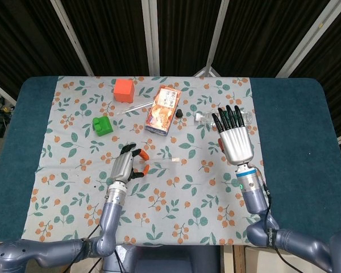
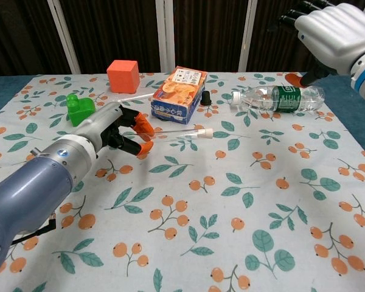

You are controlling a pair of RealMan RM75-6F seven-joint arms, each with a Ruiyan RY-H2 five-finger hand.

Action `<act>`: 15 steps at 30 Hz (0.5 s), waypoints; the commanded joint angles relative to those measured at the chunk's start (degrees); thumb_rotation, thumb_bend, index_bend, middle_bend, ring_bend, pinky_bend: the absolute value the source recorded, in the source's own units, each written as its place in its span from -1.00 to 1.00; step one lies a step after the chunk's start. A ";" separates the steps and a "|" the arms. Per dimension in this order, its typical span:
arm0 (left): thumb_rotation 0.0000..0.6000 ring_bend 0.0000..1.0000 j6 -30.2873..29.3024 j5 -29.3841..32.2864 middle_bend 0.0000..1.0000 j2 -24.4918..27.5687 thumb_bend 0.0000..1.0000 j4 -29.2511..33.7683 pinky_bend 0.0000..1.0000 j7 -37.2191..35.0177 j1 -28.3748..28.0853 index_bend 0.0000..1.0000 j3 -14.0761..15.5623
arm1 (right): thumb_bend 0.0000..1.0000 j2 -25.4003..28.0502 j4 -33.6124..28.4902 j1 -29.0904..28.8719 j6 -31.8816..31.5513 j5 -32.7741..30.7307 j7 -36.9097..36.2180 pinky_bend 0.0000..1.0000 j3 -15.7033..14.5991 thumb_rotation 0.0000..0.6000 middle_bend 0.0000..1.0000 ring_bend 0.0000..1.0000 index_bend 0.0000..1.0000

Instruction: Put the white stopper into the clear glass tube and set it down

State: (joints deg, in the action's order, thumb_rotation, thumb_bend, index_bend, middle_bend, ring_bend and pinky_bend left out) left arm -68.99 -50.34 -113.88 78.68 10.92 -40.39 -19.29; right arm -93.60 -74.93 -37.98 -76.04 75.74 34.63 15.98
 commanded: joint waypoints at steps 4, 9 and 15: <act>1.00 -0.78 0.77 -1.00 -0.14 -0.49 0.62 -1.65 -0.96 -0.19 0.77 0.05 1.20 | -0.26 0.76 -0.66 0.36 -0.18 -0.23 -0.27 -0.85 0.09 1.00 -0.71 -0.92 -0.65; 1.00 -0.78 1.47 -1.52 -0.14 -1.23 0.62 -3.03 -0.96 -0.04 0.93 0.05 1.46 | -0.26 1.27 -1.40 0.54 -0.15 -0.63 -0.61 -0.85 0.36 1.00 -0.71 -0.92 -0.65; 1.00 -0.78 2.33 -1.79 -0.14 -2.14 0.61 -4.68 -0.96 0.71 0.89 0.05 1.49 | -0.27 1.78 -2.09 0.59 -0.22 -0.96 -0.87 -0.85 0.74 1.00 -0.71 -0.92 -0.65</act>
State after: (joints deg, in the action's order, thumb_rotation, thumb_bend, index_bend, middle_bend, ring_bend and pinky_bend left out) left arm -66.78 -52.04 -115.90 74.15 11.51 -39.50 -17.84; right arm -91.85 -76.98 -37.40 -76.26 74.80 33.78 16.71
